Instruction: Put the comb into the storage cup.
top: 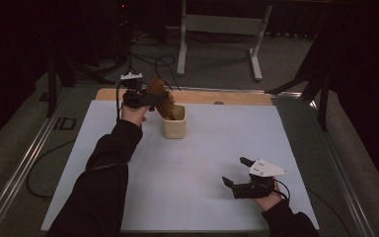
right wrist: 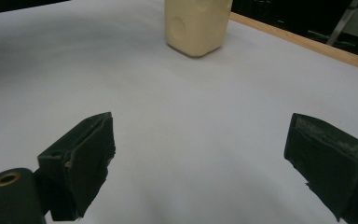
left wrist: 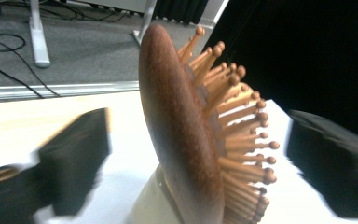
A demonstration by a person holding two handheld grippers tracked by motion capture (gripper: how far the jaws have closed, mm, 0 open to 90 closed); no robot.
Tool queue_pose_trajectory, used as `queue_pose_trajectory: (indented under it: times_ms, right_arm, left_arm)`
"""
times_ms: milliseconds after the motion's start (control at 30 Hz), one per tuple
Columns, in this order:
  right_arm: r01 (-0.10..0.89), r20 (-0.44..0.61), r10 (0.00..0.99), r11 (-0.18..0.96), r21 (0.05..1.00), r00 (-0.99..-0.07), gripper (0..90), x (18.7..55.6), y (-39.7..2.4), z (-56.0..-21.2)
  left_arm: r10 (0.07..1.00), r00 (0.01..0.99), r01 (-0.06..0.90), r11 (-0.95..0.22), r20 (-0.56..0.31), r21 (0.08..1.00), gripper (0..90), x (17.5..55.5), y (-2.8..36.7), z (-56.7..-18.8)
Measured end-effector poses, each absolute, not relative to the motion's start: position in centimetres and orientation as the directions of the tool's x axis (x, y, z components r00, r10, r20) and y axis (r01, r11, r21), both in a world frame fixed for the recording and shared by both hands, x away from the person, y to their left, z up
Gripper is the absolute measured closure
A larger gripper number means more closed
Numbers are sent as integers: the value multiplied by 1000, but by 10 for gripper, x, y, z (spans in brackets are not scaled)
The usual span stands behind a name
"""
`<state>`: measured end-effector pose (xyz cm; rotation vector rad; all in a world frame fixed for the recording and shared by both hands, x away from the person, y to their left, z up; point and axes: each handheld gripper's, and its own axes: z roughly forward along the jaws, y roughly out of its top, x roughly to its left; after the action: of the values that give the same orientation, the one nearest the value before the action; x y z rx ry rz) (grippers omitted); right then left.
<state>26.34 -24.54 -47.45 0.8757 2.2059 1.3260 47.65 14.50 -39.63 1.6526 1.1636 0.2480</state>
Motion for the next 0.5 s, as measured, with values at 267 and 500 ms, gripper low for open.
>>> queue_pose_trajectory:
  times_ms: [267, 500]
  right_arm:
    - [302, -31, 703, 344, 889, -710, 85, 263, -245, -474]
    - [303, -30, 704, 344, 889, -710, 85, 263, -245, -474]
  left_arm:
    - [792, 519, 542, -13, -322, 840, 0, 470, 147, -394]
    - [796, 535, 526, -52, -283, 849, 0, 465, 150, -391]
